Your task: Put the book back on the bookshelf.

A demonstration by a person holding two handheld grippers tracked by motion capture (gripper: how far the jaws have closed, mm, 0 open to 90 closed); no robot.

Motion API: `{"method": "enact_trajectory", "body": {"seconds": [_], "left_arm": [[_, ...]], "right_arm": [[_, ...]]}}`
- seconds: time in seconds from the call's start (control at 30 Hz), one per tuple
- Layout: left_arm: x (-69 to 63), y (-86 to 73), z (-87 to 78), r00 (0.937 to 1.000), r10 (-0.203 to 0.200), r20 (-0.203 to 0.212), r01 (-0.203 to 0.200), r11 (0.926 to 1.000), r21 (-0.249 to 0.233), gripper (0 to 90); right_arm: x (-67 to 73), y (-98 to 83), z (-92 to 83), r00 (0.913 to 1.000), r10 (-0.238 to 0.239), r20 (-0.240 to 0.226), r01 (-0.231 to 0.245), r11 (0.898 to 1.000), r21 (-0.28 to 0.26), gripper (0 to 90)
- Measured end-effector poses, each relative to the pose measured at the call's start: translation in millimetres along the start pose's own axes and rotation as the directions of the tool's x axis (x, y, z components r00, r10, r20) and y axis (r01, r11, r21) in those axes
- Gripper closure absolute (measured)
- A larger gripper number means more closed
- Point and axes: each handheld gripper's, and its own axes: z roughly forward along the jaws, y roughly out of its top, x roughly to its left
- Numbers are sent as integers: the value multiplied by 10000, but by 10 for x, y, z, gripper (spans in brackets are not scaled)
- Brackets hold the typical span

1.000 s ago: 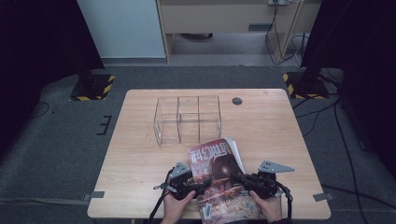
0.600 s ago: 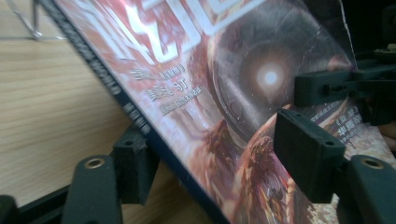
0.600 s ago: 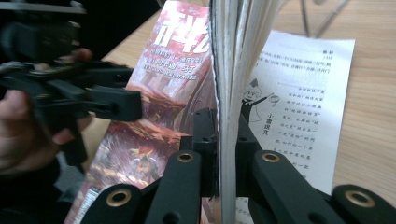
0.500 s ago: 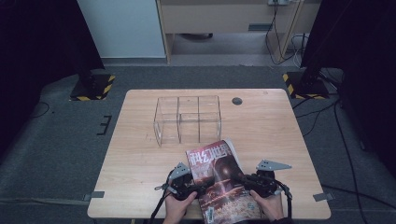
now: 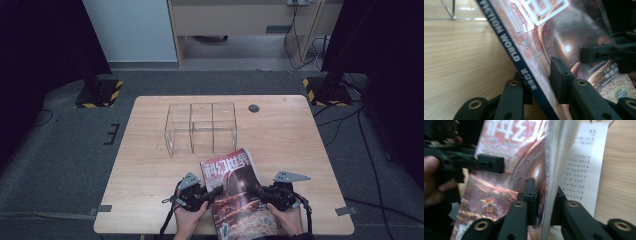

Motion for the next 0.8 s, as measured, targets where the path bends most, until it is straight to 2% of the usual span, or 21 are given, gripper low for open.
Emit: {"method": "enact_trajectory", "body": {"seconds": [0.17, 0.33, 0.63, 0.7, 0.8], "left_arm": [[-49, 56, -43, 9997, 234, -96, -234, 9997, -33, 763], [-62, 151, -108, 9995, 254, 174, -251, 9995, -170, 792], [-140, 308, -251, 9976, 551, 409, -525, 9966, -635, 834], [-165, 333, -278, 9969, 693, 368, -666, 9953, -705, 834], [-195, 367, -321, 9956, 859, 366, -829, 9937, -757, 835]], "right_arm": [[-8, -8, 31, 9998, -100, 142, 100, 9999, 39, 731], [-20, -8, 48, 9998, -106, 145, 107, 9999, -80, 657], [-42, 10, 29, 9996, 118, -270, -134, 9981, -600, 567], [-46, 16, 15, 9997, 109, -232, -125, 9974, -712, 552], [-61, 20, -8, 9999, -16, 131, 27, 9962, -875, 533]]}}
